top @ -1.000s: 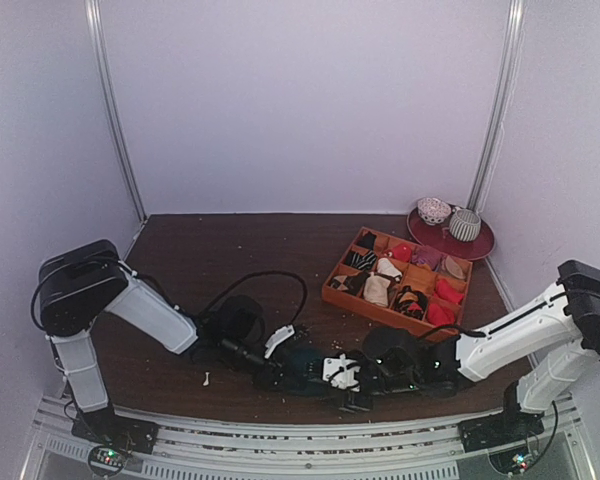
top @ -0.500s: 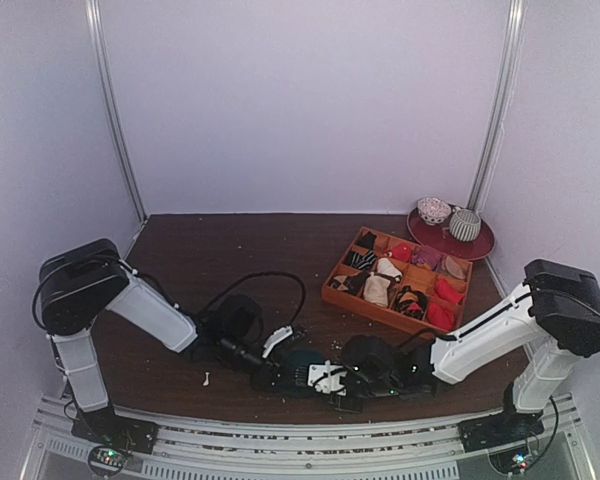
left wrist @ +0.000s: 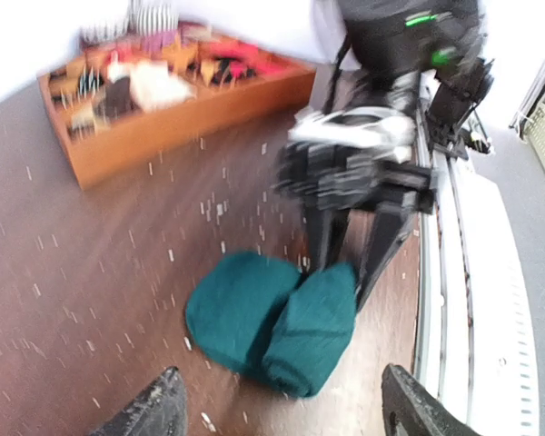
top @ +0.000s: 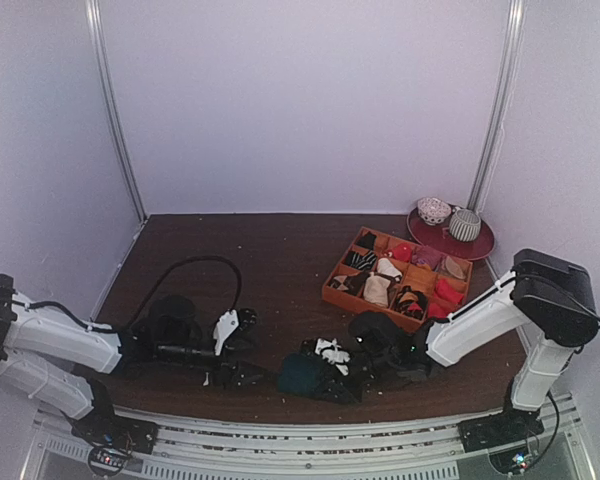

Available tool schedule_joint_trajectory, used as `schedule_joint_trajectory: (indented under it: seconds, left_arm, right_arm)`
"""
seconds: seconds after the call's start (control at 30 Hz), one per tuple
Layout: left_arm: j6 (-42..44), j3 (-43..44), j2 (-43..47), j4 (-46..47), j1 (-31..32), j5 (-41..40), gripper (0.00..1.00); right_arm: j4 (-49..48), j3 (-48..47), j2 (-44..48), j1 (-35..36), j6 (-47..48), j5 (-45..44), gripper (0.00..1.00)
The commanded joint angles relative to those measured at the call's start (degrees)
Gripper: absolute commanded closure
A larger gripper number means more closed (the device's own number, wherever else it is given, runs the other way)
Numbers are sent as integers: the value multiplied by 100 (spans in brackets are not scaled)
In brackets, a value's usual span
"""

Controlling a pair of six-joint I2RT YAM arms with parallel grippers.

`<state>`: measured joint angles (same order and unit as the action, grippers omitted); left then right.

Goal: Roll the socks
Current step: Roll a pair of socks at the center of the board.

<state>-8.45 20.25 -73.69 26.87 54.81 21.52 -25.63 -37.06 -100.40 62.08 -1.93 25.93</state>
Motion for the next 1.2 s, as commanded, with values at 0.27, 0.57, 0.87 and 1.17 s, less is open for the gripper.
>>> schedule_joint_trajectory:
  seconds: [0.27,0.57,0.87,1.17]
  left_arm:
    - [696,120,-1644,1918,513,125,24]
    - [786,272,-2183,1743,584,194,35]
    - [686,707,-2746,902,601,61,72]
    - [-102,1164,-3026,-790,530,194,83]
  right_arm:
    - [1575,-431,-1281,-756,-1092,1766,72]
    - [1938,-599,-1378,-872,-1015,1789,72]
    - [1821,-660,-1424,-887,-1215,1900,72]
    - [1209,49,491,-866,-540,60,51]
